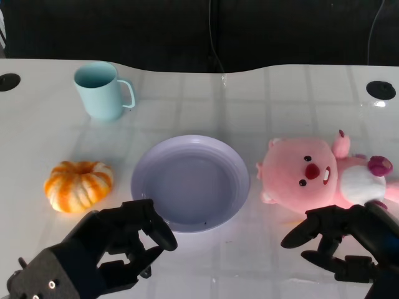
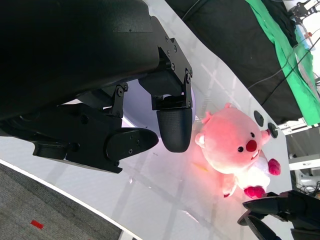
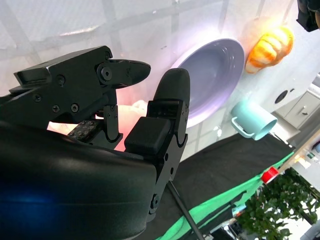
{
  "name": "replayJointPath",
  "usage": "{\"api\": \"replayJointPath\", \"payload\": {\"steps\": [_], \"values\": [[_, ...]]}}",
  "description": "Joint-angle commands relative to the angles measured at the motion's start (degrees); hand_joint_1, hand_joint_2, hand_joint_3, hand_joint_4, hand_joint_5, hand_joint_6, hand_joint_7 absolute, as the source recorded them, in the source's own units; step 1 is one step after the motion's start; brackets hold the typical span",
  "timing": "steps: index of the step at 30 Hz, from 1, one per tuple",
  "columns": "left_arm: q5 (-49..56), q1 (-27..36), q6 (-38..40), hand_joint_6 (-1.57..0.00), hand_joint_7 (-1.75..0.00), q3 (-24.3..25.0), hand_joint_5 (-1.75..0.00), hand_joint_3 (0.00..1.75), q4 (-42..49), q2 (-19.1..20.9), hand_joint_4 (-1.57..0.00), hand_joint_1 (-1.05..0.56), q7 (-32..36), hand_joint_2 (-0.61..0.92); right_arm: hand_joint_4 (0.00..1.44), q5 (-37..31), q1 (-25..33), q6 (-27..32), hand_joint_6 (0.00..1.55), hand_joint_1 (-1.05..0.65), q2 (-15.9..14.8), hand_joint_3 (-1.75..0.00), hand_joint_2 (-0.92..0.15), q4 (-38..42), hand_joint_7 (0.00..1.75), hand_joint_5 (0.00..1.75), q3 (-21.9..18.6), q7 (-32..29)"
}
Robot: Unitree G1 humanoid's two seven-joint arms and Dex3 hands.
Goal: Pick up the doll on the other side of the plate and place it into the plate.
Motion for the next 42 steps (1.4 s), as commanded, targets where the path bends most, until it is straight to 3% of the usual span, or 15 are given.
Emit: {"api": "replayJointPath", "payload": {"steps": [1,12,24,33,36,39,42], "values": [[0.59,0.79,0.03,-0.60,-1.31,0.54,-1.57,0.56,-0.98,0.36,-0.63,-0.12,0.83,0.87,0.82,1.35,-0.61,0.81,0.97,-0.14,-0.62,-0.42,-0.77,-0.02,0.50,1.17,-0.22,1.04],[0.84,2.64,0.27,-0.59,-1.32,1.19,-1.56,0.56,-3.16,0.32,-0.63,-0.10,1.08,0.89,0.81,4.19,-0.77,4.51,0.95,-0.12,-0.04,-0.39,-0.82,-2.64,0.51,1.18,-0.27,3.22],[0.96,1.25,-1.52,-0.60,-1.29,0.91,-1.51,0.63,-0.69,0.79,-0.63,-0.09,0.22,0.84,0.82,3.82,0.77,2.33,0.94,-0.10,0.49,-0.40,-0.79,-2.63,0.56,1.24,-0.27,1.66],[0.54,0.27,-0.06,-0.61,-1.28,0.49,-1.53,0.54,-0.67,1.00,-0.64,-0.10,-0.30,0.89,0.80,2.80,2.04,3.93,0.84,-0.15,0.32,-0.37,-0.82,-4.68,0.50,1.19,-0.68,1.46],[0.83,0.25,-0.14,-0.61,-1.29,0.18,-1.54,0.55,-0.47,0.92,-0.63,-0.09,-0.12,0.88,0.72,3.45,1.89,2.69,0.78,-0.16,0.43,-0.34,-0.81,-4.76,0.41,1.15,-1.53,0.90],[1.03,0.34,-0.08,-0.61,-1.29,0.11,-1.55,0.56,-0.82,0.87,-0.63,-0.07,0.11,0.88,0.60,3.54,1.29,0.74,0.68,-0.19,0.36,-0.26,-0.81,-4.73,0.30,0.96,-2.77,-0.26],[1.31,0.81,-0.17,-0.60,-1.29,0.29,-1.54,0.56,-1.38,0.86,-0.63,-0.09,0.43,0.87,0.48,1.80,0.18,0.16,0.60,-0.29,-0.19,-0.12,-0.90,-4.61,0.19,0.74,-4.24,-2.06]]}}
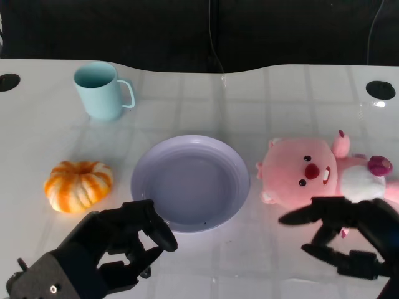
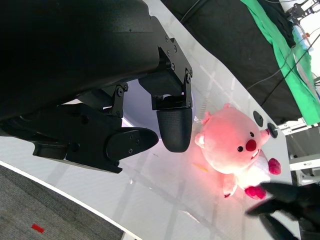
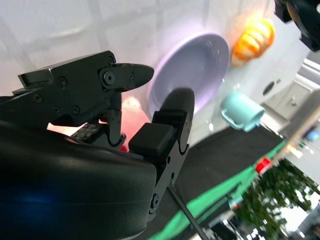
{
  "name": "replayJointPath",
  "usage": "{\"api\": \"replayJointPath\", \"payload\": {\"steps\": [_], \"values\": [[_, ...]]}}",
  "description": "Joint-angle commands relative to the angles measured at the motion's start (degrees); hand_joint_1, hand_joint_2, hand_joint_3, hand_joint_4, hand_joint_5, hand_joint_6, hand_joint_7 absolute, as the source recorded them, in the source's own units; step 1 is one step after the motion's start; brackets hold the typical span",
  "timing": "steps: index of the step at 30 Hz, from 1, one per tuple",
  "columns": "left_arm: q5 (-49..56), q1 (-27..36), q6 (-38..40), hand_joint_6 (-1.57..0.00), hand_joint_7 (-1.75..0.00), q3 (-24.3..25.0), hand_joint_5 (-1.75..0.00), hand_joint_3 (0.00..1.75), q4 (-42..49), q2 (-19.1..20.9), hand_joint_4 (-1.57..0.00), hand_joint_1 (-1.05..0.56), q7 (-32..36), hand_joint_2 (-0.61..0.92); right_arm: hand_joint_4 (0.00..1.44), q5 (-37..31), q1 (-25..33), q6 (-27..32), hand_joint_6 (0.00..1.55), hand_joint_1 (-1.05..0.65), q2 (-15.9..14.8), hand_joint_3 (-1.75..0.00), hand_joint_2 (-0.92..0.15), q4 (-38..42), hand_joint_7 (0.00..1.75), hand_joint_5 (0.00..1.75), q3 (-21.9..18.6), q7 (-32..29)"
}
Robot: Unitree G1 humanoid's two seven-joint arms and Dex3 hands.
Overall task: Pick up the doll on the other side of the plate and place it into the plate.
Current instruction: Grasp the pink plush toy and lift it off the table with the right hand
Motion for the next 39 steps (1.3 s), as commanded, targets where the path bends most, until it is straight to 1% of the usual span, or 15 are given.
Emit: {"api": "replayJointPath", "payload": {"steps": [1,5,8,10,13,15,17,19,23,27,31,33,39], "values": [[0.25,0.54,0.02,-0.60,-1.29,0.47,-1.53,0.56,-0.62,0.74,-0.63,-0.08,0.15,0.87,0.40,-1.08,-1.42,-0.93,0.54,-0.33,-1.00,-0.09,-0.91,-0.08,0.15,0.67,-2.56,-2.08],[0.09,1.21,-0.94,-0.60,-1.30,0.47,-1.55,0.58,0.35,0.49,-0.63,-0.08,0.26,0.87,0.21,-7.15,-3.36,-0.14,0.38,-0.47,-3.34,-0.08,-0.92,0.42,0.05,0.56,-3.73,-3.84],[0.16,1.58,-1.38,-0.59,-1.30,0.65,-1.56,0.60,0.72,0.43,-0.62,-0.07,0.47,0.85,0.06,-10.70,-4.64,2.41,0.24,-0.52,-4.37,-0.03,-0.91,-0.06,0.01,0.51,-4.60,-3.87],[0.88,1.67,-1.47,-0.59,-1.30,0.66,-1.55,0.60,0.54,0.56,-0.61,-0.08,0.84,0.85,0.01,-13.40,-5.35,4.25,0.18,-0.55,-5.26,-0.02,-0.91,-0.48,0.00,0.47,-4.71,-3.50],[0.94,1.63,-1.53,-0.59,-1.29,0.76,-1.52,0.58,0.60,0.51,-0.62,-0.07,0.89,0.86,0.00,-18.17,-6.17,6.92,0.16,-0.60,-6.43,0.00,-0.89,-0.98,0.01,0.45,-4.00,-3.17],[0.85,1.52,-1.58,-0.59,-1.29,0.66,-1.52,0.58,0.93,0.48,-0.62,-0.07,0.71,0.87,0.00,-22.87,-6.67,9.70,0.15,-0.64,-7.28,0.00,-0.89,-1.69,0.01,0.42,-2.76,-1.89],[0.62,1.39,-1.72,-0.59,-1.29,0.66,-1.53,0.57,1.38,0.42,-0.62,-0.07,0.57,0.87,0.00,-26.75,-7.43,11.82,0.14,-0.67,-7.67,0.00,-0.89,-1.77,0.01,0.39,-1.49,-1.07],[0.48,1.29,-1.61,-0.59,-1.29,0.70,-1.54,0.57,1.47,0.35,-0.61,-0.07,0.57,0.87,0.00,-28.89,-8.27,13.10,0.14,-0.67,-7.83,0.00,-0.88,-1.35,0.01,0.38,-0.60,-0.36],[0.81,1.20,-2.10,-0.59,-1.28,0.80,-1.53,0.55,1.30,0.57,-0.61,-0.07,0.66,0.89,0.00,-31.49,-11.03,15.05,0.14,-0.68,-8.30,0.00,-0.88,0.97,0.01,0.37,0.79,1.32],[0.82,1.49,-1.72,-0.60,-1.29,0.78,-1.53,0.54,0.90,0.60,-0.62,-0.07,0.58,0.89,0.00,-33.57,-14.14,16.46,0.15,-0.70,-9.05,0.00,-0.89,5.16,0.01,0.38,2.61,2.35],[1.18,1.78,-1.54,-0.59,-1.29,0.66,-1.54,0.54,0.55,0.68,-0.61,-0.07,0.65,0.89,0.00,-34.12,-16.72,16.37,0.16,-0.70,-9.65,-0.01,-0.90,10.46,0.01,0.38,4.36,2.13],[1.29,1.87,-1.47,-0.59,-1.29,0.66,-1.55,0.54,0.36,0.69,-0.61,-0.06,0.67,0.90,0.00,-34.17,-17.54,16.54,0.16,-0.71,-9.77,-0.01,-0.90,11.90,0.01,0.38,4.91,2.12],[1.74,1.85,-2.54,-0.59,-1.29,0.53,-1.52,0.53,0.98,0.67,-0.62,-0.07,0.67,0.90,0.00,-34.36,-24.04,16.69,0.17,-0.69,-9.43,-0.01,-0.91,25.85,0.01,0.35,8.70,0.22]]}}
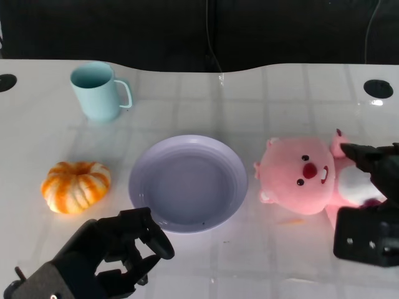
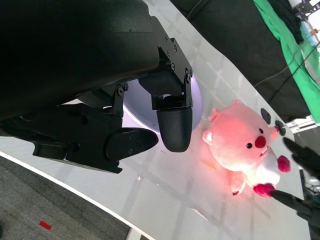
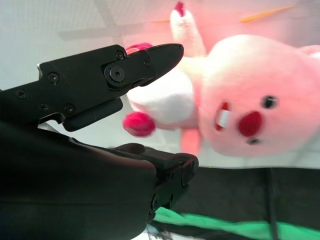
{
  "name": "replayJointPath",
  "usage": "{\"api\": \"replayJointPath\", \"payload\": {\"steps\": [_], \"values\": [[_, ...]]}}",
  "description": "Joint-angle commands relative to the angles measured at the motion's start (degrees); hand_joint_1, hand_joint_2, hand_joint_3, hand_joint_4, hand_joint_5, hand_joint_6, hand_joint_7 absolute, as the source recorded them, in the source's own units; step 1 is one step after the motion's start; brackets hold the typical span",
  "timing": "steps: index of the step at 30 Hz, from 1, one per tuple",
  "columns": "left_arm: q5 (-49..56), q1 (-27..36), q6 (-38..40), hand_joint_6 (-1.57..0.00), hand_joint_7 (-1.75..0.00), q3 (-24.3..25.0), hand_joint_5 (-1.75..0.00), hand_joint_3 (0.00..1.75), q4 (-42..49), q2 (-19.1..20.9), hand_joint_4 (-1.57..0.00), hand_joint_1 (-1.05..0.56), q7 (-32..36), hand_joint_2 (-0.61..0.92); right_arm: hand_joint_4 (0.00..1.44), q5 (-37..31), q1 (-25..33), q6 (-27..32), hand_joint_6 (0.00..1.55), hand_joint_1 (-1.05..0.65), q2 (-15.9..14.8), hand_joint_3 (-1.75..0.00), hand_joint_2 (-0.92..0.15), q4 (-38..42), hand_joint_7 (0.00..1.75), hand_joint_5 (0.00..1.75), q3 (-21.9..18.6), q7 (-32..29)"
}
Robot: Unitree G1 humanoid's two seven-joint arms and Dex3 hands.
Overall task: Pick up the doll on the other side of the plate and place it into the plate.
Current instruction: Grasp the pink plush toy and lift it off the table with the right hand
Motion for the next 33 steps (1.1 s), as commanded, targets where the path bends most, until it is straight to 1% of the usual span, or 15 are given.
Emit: {"api": "replayJointPath", "payload": {"steps": [1,6,9,16,18,20,22,26,27,28,29,30,31,32,33], "values": [[0.70,-0.01,-0.65,-0.59,-1.29,0.25,-1.53,0.53,0.03,0.75,-0.62,-0.07,0.39,0.90,0.00,-0.25,-3.26,-0.06,0.17,-0.69,-0.71,-0.01,-0.91,6.62,0.01,0.35,1.63,-1.59],[0.48,-0.26,-0.56,-0.59,-1.30,0.33,-1.53,0.54,-0.22,0.80,-0.61,-0.06,0.14,0.90,0.03,0.94,-6.55,-1.39,0.18,-0.71,-0.85,0.00,-0.91,13.67,0.01,0.33,3.55,-3.69],[0.20,-0.11,-0.03,-0.59,-1.29,0.42,-1.54,0.54,-0.48,0.95,-0.62,-0.07,-0.17,0.89,0.02,2.27,-8.81,-1.53,0.18,-0.71,-0.28,0.00,-0.91,17.42,0.01,0.32,4.36,-2.83],[0.81,0.46,-0.33,-0.59,-1.29,-0.07,-1.58,0.54,-1.19,1.22,-0.62,-0.08,-0.05,0.88,0.05,3.33,-13.78,-2.39,0.21,-0.71,1.71,-0.01,-0.92,28.54,0.01,0.28,8.41,-4.90],[0.85,0.61,-0.52,-0.59,-1.29,-0.16,-1.58,0.54,-1.25,1.21,-0.62,-0.08,-0.02,0.88,0.09,3.61,-15.06,-2.53,0.23,-0.70,2.48,-0.01,-0.92,31.44,0.01,0.23,9.29,-5.42],[0.94,0.90,-0.71,-0.58,-1.28,-0.22,-1.58,0.54,-1.43,1.21,-0.62,-0.09,0.03,0.88,0.16,4.18,-16.49,-3.41,0.27,-0.69,3.64,-0.01,-0.92,35.41,0.02,0.18,9.94,-7.07],[1.13,1.22,-0.81,-0.58,-1.28,-0.29,-1.58,0.54,-1.62,1.24,-0.62,-0.09,0.13,0.88,0.27,5.00,-17.85,-4.54,0.37,-0.63,4.89,-0.02,-0.92,39.63,0.03,0.13,10.35,-9.73],[1.13,2.25,-1.16,-0.59,-1.27,-0.13,-1.57,0.55,-2.09,1.14,-0.62,-0.07,0.20,0.88,0.45,6.99,-19.39,-6.75,0.52,-0.54,7.07,-0.07,-0.92,46.25,0.05,0.11,10.11,-16.19],[0.91,2.56,-0.91,-0.59,-1.28,0.01,-1.57,0.56,-2.44,1.12,-0.61,-0.07,0.06,0.88,0.50,7.78,-19.53,-7.69,0.58,-0.50,7.59,-0.08,-0.92,47.68,0.06,0.12,9.56,-18.65],[0.77,2.76,-0.70,-0.59,-1.28,0.10,-1.58,0.57,-2.69,1.11,-0.61,-0.08,-0.04,0.87,0.59,8.41,-19.72,-8.46,0.69,-0.40,7.90,-0.10,-0.92,48.84,0.08,0.12,9.31,-20.45],[0.60,3.09,-0.30,-0.58,-1.28,0.30,-1.58,0.57,-3.22,1.16,-0.61,-0.09,-0.14,0.87,0.63,9.28,-19.67,-10.08,0.73,-0.37,8.11,-0.11,-0.92,49.85,0.08,0.12,8.65,-23.59],[0.47,3.37,-0.07,-0.58,-1.28,0.46,-1.59,0.57,-3.61,1.22,-0.61,-0.09,-0.21,0.87,0.83,9.98,-19.68,-11.38,0.90,-0.27,8.21,-0.13,-0.92,50.69,0.11,0.26,8.25,-25.98],[0.37,3.57,0.03,-0.58,-1.28,0.65,-1.59,0.57,-3.90,1.29,-0.60,-0.09,-0.25,0.87,0.90,10.53,-19.66,-12.80,1.02,-0.21,8.19,-0.13,-0.92,51.30,0.08,0.46,8.01,-28.35],[0.27,3.66,0.11,-0.58,-1.28,0.83,-1.59,0.57,-4.05,1.37,-0.61,-0.08,-0.32,0.87,0.91,11.01,-19.72,-14.01,1.16,-0.18,8.15,-0.10,-0.92,51.85,0.07,0.79,7.86,-30.10],[0.20,3.55,-0.03,-0.58,-1.29,0.98,-1.59,0.57,-3.96,1.48,-0.60,-0.08,-0.41,0.87,0.92,11.34,-19.87,-15.16,1.22,-0.17,8.01,-0.08,-0.92,52.32,0.06,0.93,7.87,-31.35]]}}
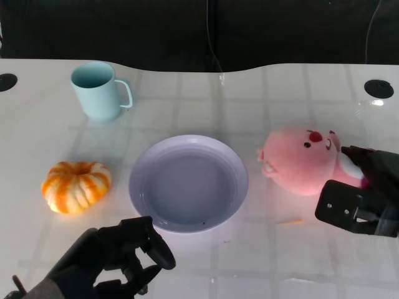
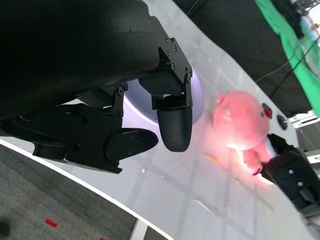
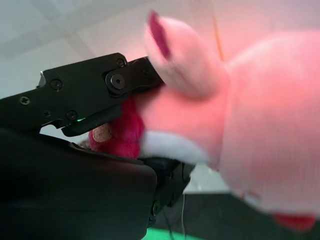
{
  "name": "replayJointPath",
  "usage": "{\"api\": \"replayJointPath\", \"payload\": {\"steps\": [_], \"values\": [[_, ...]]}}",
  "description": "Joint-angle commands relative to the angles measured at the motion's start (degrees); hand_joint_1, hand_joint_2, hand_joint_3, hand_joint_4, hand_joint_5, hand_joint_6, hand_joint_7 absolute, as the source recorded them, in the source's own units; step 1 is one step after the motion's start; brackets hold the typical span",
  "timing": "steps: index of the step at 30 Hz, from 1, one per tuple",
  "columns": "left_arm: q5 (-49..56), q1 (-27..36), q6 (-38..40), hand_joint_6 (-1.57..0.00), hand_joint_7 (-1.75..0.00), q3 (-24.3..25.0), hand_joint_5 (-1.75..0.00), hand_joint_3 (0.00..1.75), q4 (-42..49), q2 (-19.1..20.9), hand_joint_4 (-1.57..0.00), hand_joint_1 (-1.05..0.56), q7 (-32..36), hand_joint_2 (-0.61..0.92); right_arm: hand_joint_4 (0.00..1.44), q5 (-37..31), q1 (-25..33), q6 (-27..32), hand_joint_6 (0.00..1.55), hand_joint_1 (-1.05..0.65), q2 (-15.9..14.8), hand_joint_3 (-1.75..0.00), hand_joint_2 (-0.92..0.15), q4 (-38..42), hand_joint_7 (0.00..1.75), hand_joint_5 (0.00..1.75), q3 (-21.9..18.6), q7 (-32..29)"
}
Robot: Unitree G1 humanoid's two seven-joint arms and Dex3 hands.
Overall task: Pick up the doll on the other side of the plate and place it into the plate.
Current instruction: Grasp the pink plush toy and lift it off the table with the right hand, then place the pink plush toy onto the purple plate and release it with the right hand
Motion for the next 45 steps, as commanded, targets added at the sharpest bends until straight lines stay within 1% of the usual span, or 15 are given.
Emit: {"api": "replayJointPath", "payload": {"steps": [1,2,3,5,7,10,11,13,14,15,16,20,28,36,45], "values": [[-0.77,0.27,0.23,-0.59,-1.29,1.15,-1.58,0.58,-0.53,1.19,-0.60,-0.07,-0.54,0.87,0.91,1.17,0.70,-3.48,1.29,-0.17,-0.11,-0.10,-0.92,2.42,0.10,1.17,-0.07,-3.87],[-0.96,0.06,0.22,-0.59,-1.29,1.31,-1.58,0.58,-0.42,1.36,-0.61,-0.07,-0.67,0.87,0.87,1.23,0.53,-4.21,1.25,-0.18,-0.18,-0.11,-0.92,2.80,0.32,1.41,0.11,-4.92],[-1.28,-0.15,0.44,-0.59,-1.30,1.45,-1.58,0.58,-0.35,1.48,-0.61,-0.07,-0.84,0.87,0.85,1.23,0.41,-4.77,1.10,-0.18,-0.27,-0.12,-0.92,2.97,0.66,1.53,0.32,-5.74],[-1.71,-0.48,1.30,-0.58,-1.30,1.63,-1.57,0.58,-0.30,1.62,-0.61,-0.08,-1.02,0.86,0.79,1.33,0.15,-6.13,0.91,-0.19,-0.44,-0.21,-0.88,3.36,1.08,1.59,0.63,-6.89],[-1.42,-0.68,2.00,-0.57,-1.30,1.53,-1.57,0.57,-0.40,1.88,-0.61,-0.09,-0.98,0.86,0.77,1.54,-0.08,-6.34,0.84,-0.20,-0.45,-0.56,-0.72,3.43,1.23,1.65,0.65,-7.22],[-1.02,-1.20,2.08,-0.58,-1.30,1.06,-1.57,0.57,-0.02,2.14,-0.61,-0.08,-1.02,0.86,0.77,1.67,-0.37,-6.90,0.82,-0.22,-0.69,-0.68,-0.67,2.88,1.27,1.70,0.32,-9.10],[-0.86,-1.35,1.90,-0.58,-1.30,0.88,-1.58,0.57,0.22,2.11,-0.61,-0.08,-0.92,0.86,0.79,1.89,-0.45,-7.53,0.80,-0.20,-0.79,-0.76,-0.61,2.76,1.39,1.73,0.08,-9.86],[-0.58,-1.58,1.75,-0.58,-1.30,0.62,-1.58,0.57,0.58,2.06,-0.61,-0.08,-0.71,0.86,0.81,3.15,-0.49,-8.30,0.79,-0.19,-0.71,-0.90,-0.53,2.13,1.49,1.74,-0.94,-10.13],[-0.49,-1.69,1.94,-0.58,-1.30,0.53,-1.58,0.58,0.70,2.02,-0.62,-0.07,-0.65,0.86,0.84,4.41,-0.33,-8.49,0.77,-0.19,-0.73,-1.11,-0.43,0.81,1.64,1.74,-1.88,-9.22],[-0.43,-1.79,2.11,-0.59,-1.30,0.50,-1.58,0.58,0.79,2.01,-0.62,-0.07,-0.64,0.86,0.85,5.58,-0.13,-8.74,0.77,-0.18,-0.78,-1.22,-0.39,-0.53,1.69,1.75,-2.71,-8.32],[-0.26,-1.82,2.24,-0.59,-1.31,0.48,-1.58,0.59,0.80,2.06,-0.62,-0.07,-0.61,0.85,0.88,6.81,0.13,-9.27,0.78,-0.17,-0.84,-1.31,-0.35,-1.92,1.72,1.75,-3.55,-7.60],[-0.28,-1.61,1.90,-0.58,-1.30,0.64,-1.58,0.61,0.77,2.33,-0.62,-0.07,-0.72,0.85,0.90,9.10,1.29,-9.63,0.78,-0.19,-0.88,-1.43,-0.31,-7.38,1.75,1.75,-5.53,-6.28],[-0.49,-1.35,0.72,-0.58,-1.29,0.54,-1.58,0.62,1.40,2.26,-0.61,-0.07,-0.55,0.85,0.93,11.59,3.29,-8.96,0.80,-0.15,0.66,-1.41,-0.32,-15.24,1.75,1.75,-7.88,-3.91],[0.07,-0.88,0.64,-0.59,-1.27,-0.52,-1.56,0.59,0.87,1.22,-0.62,-0.06,0.23,0.85,0.93,11.28,2.32,-9.12,0.77,-0.14,3.52,-1.34,-0.34,-19.78,1.75,1.75,-6.65,-0.41],[0.78,0.10,0.16,-0.59,-1.27,-1.44,-1.59,0.60,0.60,0.16,-0.60,-0.09,0.52,0.84,0.93,8.74,-2.88,-6.10,0.75,-0.16,10.09,-1.23,-0.39,-20.30,1.75,1.75,-2.42,2.87]]}}
